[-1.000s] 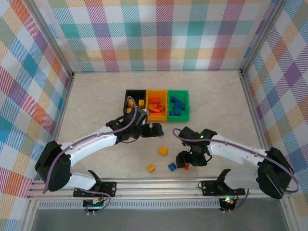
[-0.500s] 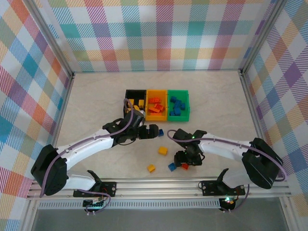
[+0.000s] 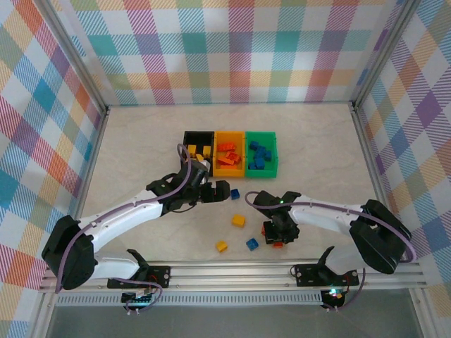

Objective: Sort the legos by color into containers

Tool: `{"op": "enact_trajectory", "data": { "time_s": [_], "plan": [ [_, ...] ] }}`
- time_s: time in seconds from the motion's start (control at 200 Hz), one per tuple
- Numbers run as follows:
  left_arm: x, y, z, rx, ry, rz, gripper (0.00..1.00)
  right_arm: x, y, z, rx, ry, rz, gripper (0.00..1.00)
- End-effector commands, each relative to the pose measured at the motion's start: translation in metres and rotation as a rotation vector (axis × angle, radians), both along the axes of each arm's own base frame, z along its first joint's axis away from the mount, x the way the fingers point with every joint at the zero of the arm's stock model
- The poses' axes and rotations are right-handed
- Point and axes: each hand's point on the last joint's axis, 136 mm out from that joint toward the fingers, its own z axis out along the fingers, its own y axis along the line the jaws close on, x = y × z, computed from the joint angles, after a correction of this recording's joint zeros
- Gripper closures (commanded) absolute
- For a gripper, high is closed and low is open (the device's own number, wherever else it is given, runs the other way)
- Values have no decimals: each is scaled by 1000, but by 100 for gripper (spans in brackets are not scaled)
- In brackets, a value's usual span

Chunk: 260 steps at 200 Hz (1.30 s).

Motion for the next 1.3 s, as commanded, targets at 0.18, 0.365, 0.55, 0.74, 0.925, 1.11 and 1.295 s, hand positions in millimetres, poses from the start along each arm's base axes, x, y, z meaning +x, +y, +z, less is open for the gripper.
{"op": "enact_trajectory", "data": {
  "time_s": [0.18,0.365,0.55,0.74,0.925,1.11,1.295],
  "plan": [
    [-3,31,4,55,-38,73,0,14,-1,41,53,-129,49,66],
    [-10,56,1,92,-54,137,0,62,39,86,212,-279,138,67],
    [-17,73,1,110,-55,184,0,151,98,120,391,-421,147,66],
    [-23,73,-4,95,-24,182,0,237,136,129,402,-480,130,66],
    [-27,72,-6,81,-12,175,0,292,148,123,339,-501,91,60],
    [-29,72,-3,82,-13,162,0,311,154,121,303,-509,78,35],
    [-28,69,-2,77,-20,141,0,310,152,148,334,-565,69,31]
  ]
}}
